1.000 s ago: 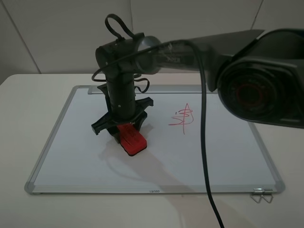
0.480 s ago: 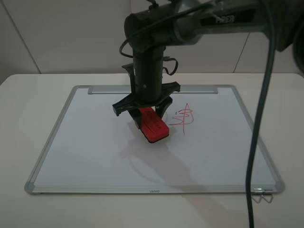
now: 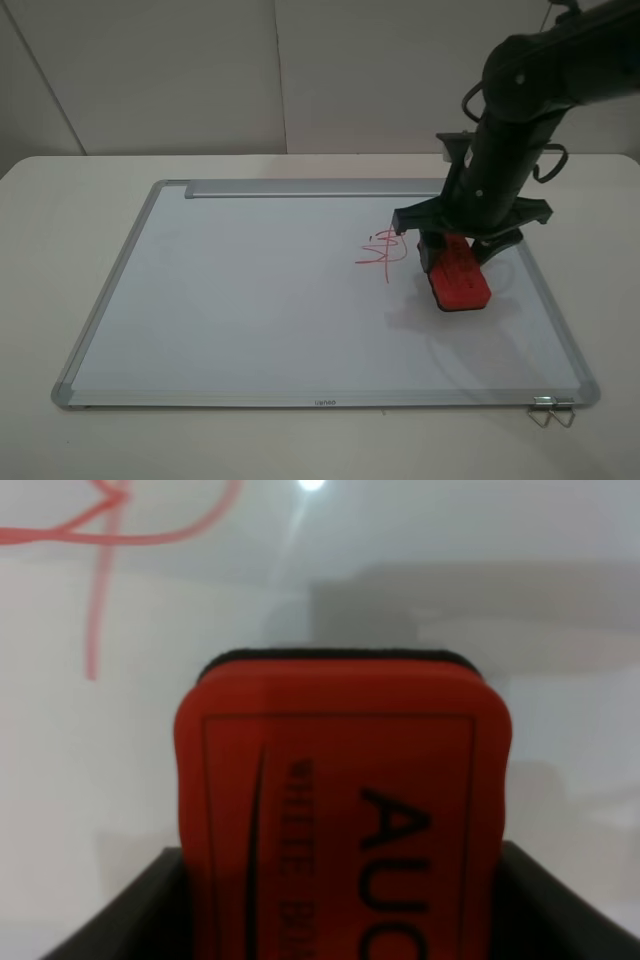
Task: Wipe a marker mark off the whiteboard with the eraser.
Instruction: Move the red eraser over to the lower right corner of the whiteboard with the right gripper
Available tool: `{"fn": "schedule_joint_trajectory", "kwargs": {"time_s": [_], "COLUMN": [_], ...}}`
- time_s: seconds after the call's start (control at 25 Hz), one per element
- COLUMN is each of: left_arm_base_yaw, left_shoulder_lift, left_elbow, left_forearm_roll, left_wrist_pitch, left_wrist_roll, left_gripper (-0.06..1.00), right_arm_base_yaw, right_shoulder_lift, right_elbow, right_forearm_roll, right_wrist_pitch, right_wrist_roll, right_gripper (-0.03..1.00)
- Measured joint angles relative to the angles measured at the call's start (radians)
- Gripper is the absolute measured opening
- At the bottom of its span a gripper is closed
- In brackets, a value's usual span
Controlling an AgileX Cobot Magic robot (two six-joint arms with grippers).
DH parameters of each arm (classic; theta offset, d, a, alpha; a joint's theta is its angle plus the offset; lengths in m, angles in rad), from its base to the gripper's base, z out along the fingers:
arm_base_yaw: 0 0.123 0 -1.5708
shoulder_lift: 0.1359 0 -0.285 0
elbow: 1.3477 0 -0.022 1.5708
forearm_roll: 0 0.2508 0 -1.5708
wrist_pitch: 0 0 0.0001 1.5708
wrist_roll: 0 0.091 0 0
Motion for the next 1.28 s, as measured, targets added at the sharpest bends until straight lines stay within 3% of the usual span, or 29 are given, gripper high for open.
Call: {"fn": "schedule_joint_trajectory", "kwargs": {"time_s": [0.2,0.36,0.56,0.84,1.16,1.28], "left_arm_base_yaw": [0.0,0.0,0.0,0.0,0.0,0.0], "left_shoulder_lift": [0.0,0.0,0.0,0.0,0.0,0.0], "left_elbow": [0.0,0.0,0.0,0.0,0.0,0.0], "left_forearm_roll": [0.0,0.0,0.0,0.0,0.0,0.0], "left_wrist_pitch": [0.0,0.0,0.0,0.0,0.0,0.0], "left_wrist_roll": [0.0,0.0,0.0,0.0,0.0,0.0], "left_gripper": [0.77,0.77,0.77,0.77,0.77,0.77], "right_arm_base_yaw": [-0.116,-0.147,-0.147,-0.118,-0.103,-0.101], "right_shoulder_lift": [-0.097,-0.104,-0.086,-0.02,-0.014,-0.014], "right_elbow": [0.169,0.209,0.21,0.21,0.21,0.21], "right_forearm_roll": [-0.048,-0.094,-0.111,-0.152,-0.128,-0.127], "right_wrist_pitch": [-0.09,-0.141,-0.204,-0.169,-0.177,-0.183], "right_wrist_roll": [0.041,0.078,0.09,0.09,0.09,0.09], "right_gripper": [0.51,0.51,0.51,0.51,0.51,0.59]}}
